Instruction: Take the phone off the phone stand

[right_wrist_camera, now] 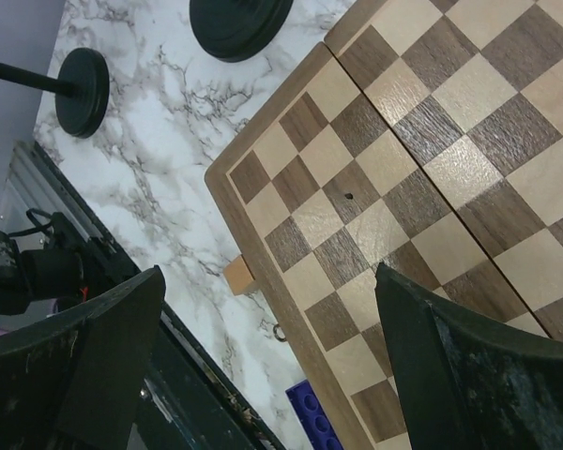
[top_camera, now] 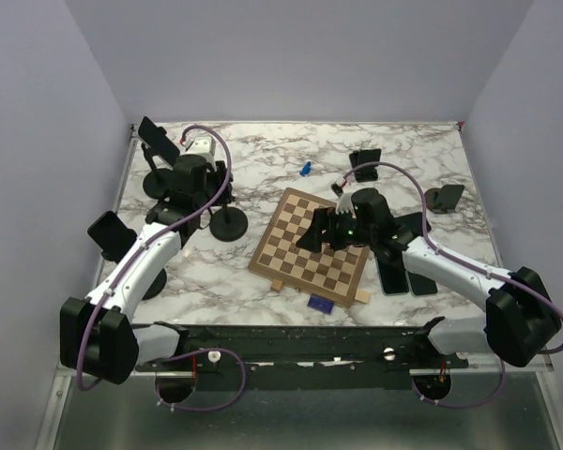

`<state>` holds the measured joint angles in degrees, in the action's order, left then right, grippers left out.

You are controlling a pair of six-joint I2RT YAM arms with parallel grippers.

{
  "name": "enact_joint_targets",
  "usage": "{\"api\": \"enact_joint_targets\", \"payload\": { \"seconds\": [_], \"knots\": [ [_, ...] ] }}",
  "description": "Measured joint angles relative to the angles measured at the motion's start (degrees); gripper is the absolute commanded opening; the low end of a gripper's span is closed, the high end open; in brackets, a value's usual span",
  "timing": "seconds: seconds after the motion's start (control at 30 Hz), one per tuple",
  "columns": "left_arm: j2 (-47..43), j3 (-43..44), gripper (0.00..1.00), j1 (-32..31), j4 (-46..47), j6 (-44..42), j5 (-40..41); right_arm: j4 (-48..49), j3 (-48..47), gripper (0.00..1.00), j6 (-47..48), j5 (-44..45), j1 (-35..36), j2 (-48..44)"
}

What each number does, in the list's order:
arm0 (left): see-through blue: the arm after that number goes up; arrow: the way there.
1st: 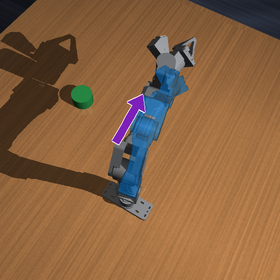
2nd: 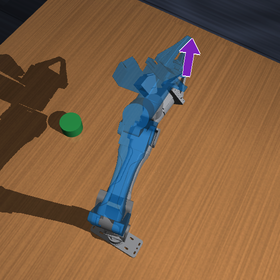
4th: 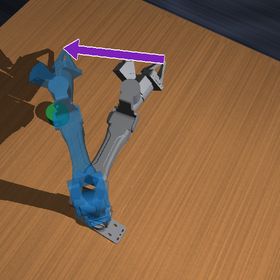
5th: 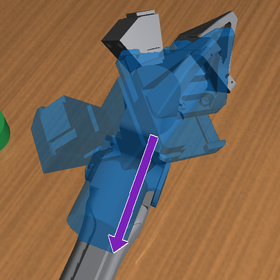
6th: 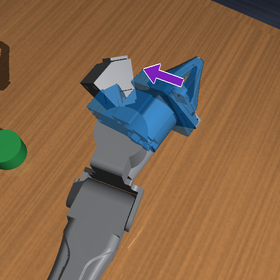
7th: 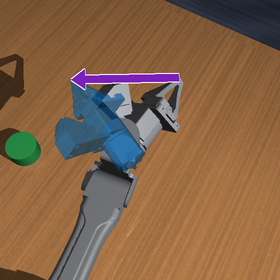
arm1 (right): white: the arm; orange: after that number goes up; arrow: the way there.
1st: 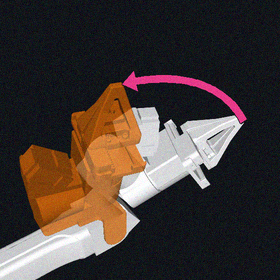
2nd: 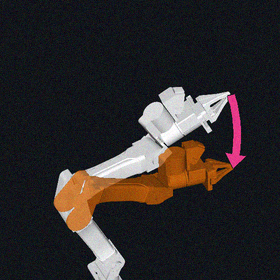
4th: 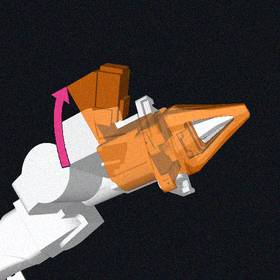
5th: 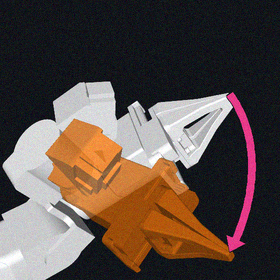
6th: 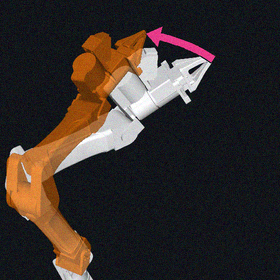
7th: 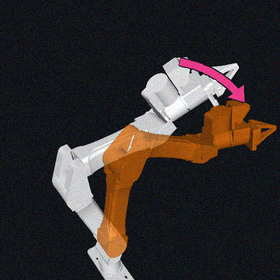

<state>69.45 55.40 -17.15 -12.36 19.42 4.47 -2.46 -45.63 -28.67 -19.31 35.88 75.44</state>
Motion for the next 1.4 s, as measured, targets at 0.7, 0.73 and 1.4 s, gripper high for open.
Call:
{"api": "enact_joint_targets", "payload": {
  "seconds": [0.7,0.73,1.4],
  "knots": [
    [10.36,4.02,0.11,-0.61,-0.24,-7.65,2.4,2.21,8.52,1.0,5.99,3.56,0.04,-9.38],
    [10.75,4.66,0.11,-0.61,-0.24,-8.57,2.36,2.21,8.96,1.0,6.36,3.98,0.04,-10.29],
    [45.62,46.12,0.39,-0.04,-0.94,-13.51,-5.64,2.45,12.72,1.0,7.76,10.62,0.04,-20.61]
  ]
}}
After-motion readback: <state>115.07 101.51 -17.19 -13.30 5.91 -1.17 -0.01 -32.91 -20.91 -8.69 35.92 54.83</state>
